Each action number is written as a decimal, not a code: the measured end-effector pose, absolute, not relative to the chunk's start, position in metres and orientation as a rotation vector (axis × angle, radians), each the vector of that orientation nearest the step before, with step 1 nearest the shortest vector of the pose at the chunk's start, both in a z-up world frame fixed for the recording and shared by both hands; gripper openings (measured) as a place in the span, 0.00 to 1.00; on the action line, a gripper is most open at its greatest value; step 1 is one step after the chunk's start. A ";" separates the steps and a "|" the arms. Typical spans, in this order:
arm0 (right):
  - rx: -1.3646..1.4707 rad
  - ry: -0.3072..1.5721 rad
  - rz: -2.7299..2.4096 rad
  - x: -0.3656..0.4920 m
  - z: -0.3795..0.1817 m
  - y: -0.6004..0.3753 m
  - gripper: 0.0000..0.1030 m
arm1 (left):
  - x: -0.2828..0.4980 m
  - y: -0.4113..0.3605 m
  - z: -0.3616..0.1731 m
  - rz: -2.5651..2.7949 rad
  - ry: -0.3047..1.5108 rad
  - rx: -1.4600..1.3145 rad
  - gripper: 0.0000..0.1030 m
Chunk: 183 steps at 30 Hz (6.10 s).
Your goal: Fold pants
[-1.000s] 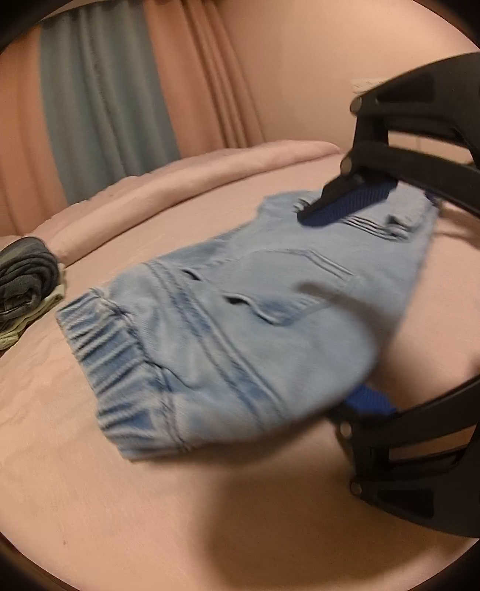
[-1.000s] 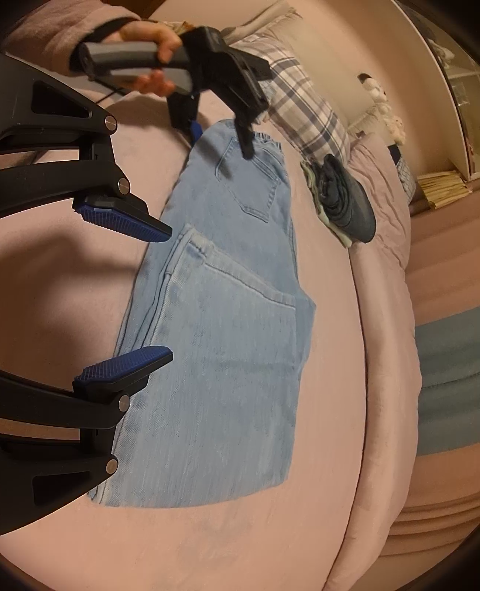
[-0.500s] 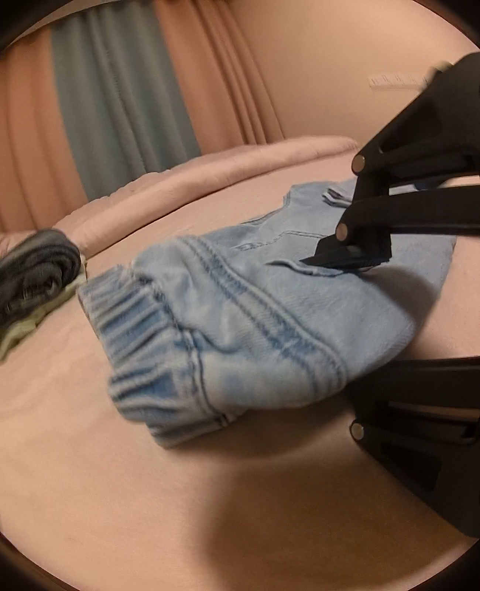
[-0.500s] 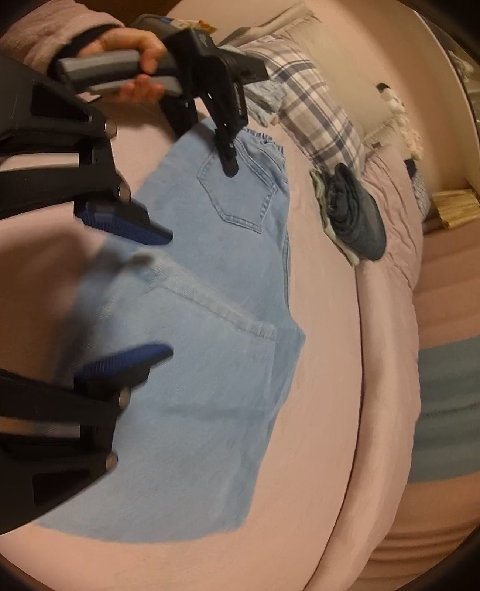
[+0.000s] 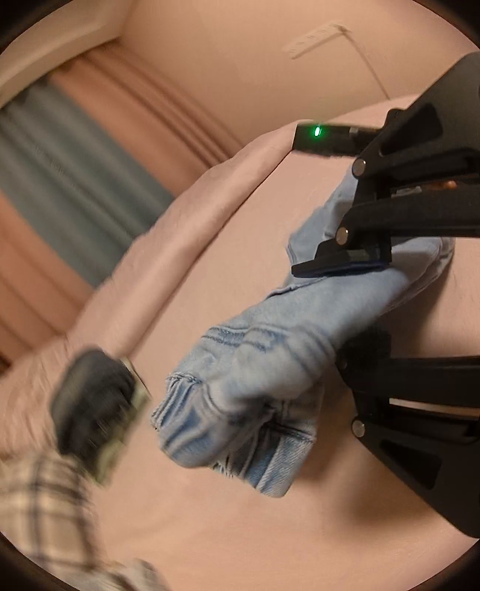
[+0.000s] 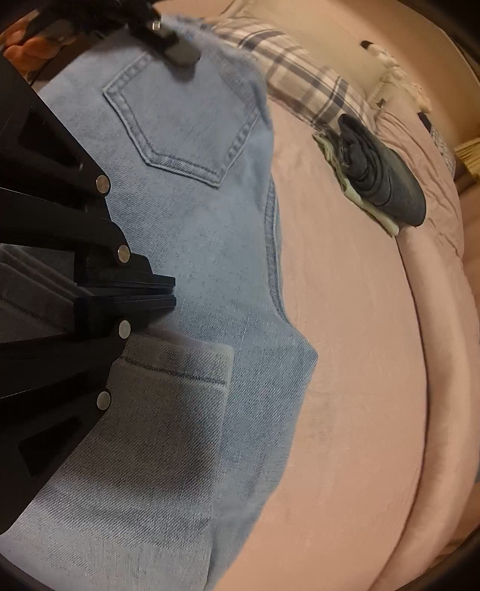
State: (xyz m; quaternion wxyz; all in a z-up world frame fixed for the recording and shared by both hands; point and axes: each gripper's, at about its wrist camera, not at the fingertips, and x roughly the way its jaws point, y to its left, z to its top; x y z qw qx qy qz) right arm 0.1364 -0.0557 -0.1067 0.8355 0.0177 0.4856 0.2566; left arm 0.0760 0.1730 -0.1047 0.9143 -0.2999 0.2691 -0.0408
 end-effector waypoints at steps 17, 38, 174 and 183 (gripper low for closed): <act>0.130 1.077 0.666 0.051 -0.103 -0.089 0.00 | 0.082 0.095 -0.061 -0.194 0.525 -0.338 0.20; 1.454 0.770 0.720 0.014 -0.144 -0.300 0.70 | 0.104 -0.033 -0.135 -0.402 0.824 0.171 0.46; 0.515 0.926 0.320 0.008 -0.093 -0.302 0.73 | 0.145 0.070 -0.154 -0.432 1.037 -0.392 0.96; 0.680 0.963 0.412 0.013 -0.100 -0.317 0.73 | 0.148 0.072 -0.157 -0.445 1.045 -0.405 0.98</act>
